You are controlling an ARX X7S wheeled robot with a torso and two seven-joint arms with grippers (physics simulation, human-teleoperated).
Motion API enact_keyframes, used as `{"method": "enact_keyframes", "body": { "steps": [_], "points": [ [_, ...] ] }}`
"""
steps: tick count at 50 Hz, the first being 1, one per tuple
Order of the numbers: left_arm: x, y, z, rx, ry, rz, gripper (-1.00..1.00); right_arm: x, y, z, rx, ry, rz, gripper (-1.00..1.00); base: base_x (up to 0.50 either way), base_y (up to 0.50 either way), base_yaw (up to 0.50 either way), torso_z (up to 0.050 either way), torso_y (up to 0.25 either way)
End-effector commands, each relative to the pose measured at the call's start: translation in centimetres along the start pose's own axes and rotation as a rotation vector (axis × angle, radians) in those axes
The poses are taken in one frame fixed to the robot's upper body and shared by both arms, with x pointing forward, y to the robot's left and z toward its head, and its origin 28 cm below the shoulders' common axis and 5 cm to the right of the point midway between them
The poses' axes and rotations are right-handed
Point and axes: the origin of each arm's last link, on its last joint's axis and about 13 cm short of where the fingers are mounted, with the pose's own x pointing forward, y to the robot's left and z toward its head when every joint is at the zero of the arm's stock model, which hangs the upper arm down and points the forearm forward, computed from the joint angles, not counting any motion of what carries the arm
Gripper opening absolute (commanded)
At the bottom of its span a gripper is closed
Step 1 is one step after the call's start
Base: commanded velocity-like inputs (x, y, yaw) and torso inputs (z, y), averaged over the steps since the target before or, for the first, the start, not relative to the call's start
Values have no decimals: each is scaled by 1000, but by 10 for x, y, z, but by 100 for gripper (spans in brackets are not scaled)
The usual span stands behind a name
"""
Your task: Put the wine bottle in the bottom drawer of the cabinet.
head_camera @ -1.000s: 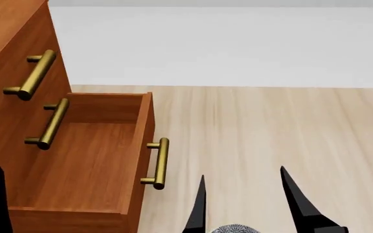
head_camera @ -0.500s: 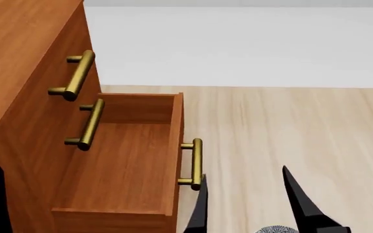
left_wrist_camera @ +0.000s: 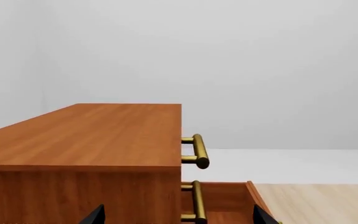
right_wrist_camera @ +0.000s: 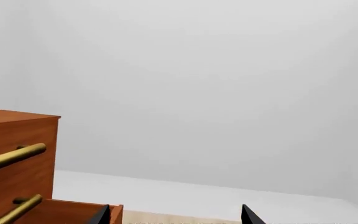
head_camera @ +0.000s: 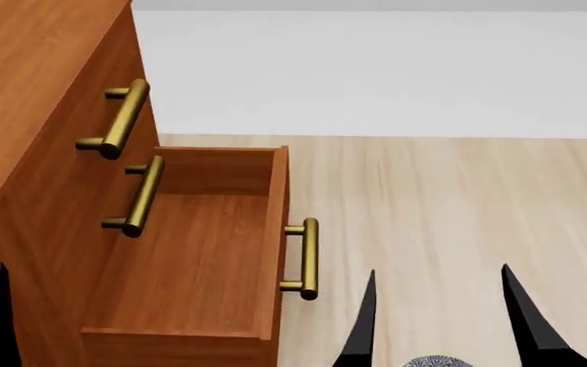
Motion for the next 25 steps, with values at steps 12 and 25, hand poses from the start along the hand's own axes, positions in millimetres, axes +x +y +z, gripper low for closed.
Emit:
{"method": "enact_keyframes", "body": {
  "steps": [12,25],
  "points": [
    [0,0,-1,-4,-4,4,100,-20,-21,1,-72,15,-108,100,0,0,0,0,0],
    [0,0,-1,3,-1,8,100,-32,-35,1,-115,42,-180,100,0,0,0,0,0]
  ]
}}
